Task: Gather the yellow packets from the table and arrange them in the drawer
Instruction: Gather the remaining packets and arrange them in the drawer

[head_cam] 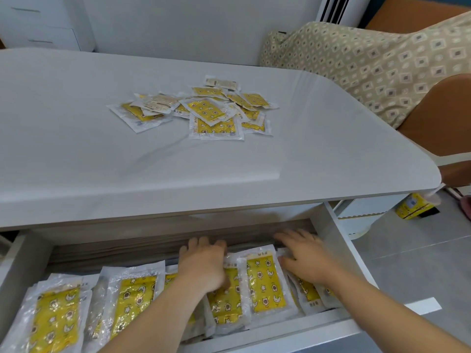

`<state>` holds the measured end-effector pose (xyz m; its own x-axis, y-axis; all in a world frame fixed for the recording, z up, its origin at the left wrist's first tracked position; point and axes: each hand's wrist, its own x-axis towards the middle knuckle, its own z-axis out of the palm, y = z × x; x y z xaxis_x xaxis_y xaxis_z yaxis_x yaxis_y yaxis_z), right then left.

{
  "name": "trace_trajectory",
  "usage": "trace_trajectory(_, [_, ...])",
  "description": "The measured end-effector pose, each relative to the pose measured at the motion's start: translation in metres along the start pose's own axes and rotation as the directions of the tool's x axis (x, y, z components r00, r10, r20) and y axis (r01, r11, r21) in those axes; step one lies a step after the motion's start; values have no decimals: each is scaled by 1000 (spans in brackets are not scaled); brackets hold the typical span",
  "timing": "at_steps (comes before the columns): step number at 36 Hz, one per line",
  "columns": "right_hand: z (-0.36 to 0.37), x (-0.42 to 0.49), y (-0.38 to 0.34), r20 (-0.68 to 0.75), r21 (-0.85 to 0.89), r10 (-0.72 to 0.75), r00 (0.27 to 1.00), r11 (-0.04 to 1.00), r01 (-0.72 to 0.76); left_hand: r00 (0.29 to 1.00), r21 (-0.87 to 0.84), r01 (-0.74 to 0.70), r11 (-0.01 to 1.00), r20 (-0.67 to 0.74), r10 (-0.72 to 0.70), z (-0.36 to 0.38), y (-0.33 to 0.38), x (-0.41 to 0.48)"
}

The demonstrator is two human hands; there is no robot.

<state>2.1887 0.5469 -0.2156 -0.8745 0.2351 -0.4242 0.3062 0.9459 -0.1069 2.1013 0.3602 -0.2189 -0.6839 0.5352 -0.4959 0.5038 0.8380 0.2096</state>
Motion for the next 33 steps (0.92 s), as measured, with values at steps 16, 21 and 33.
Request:
trace_trajectory(16, [5,5,-23,11,48,-111,994,993,110,995,-164,-35,986,89,50,8,1,5])
trace_trajectory(21, [1,2,-27,80,48,-119,990,992,115,993,-191,-50,980,94,69,6,-4,4])
trace_trajectory(33, [-73,8,-77,-689,251,-152,708,867,430,844,-298,-306,904,-525,112,-84,-18,-27])
